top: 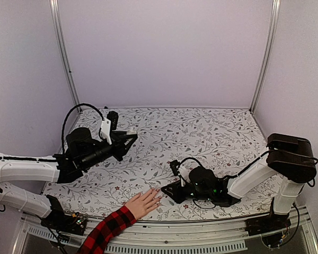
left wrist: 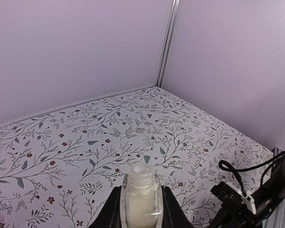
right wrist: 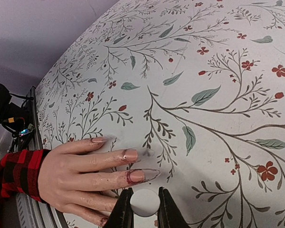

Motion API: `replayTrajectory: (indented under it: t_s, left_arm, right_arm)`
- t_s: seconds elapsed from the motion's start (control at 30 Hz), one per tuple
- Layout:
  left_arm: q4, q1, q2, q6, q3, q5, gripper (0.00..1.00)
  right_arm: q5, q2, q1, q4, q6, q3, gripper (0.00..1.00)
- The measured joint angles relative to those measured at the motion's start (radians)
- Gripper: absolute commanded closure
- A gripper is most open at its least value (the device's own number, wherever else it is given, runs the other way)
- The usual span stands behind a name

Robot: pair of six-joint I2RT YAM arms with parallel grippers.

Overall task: Paint the nails
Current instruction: Paint the nail polish on the nail.

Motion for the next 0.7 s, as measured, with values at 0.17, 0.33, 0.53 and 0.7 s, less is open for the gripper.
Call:
replayTrajectory:
  t_s: [0.17, 0.33, 0.53, 0.7]
  left_arm:
    - [0.000, 0.000, 0.000, 0.000, 0.000, 0.000, 1.00]
    - [0.000, 0.000, 0.000, 0.000, 0.000, 0.000, 1.00]
    - [0.000, 0.000, 0.000, 0.000, 0.000, 0.000, 1.00]
    - [0.000, 0.000, 0.000, 0.000, 0.000, 0.000, 1.00]
  right_arm:
    - [0.002, 0.000, 0.000, -0.001, 0.002, -0.001, 1.00]
    - [0.003, 0.000, 0.000, -0.009, 0.002, -0.001, 1.00]
    - [0.008, 0.000, -0.001, -0.014, 0.004, -0.005, 1.00]
    - [0.018, 0.000, -0.002, -0.018, 0.006, -0.007, 1.00]
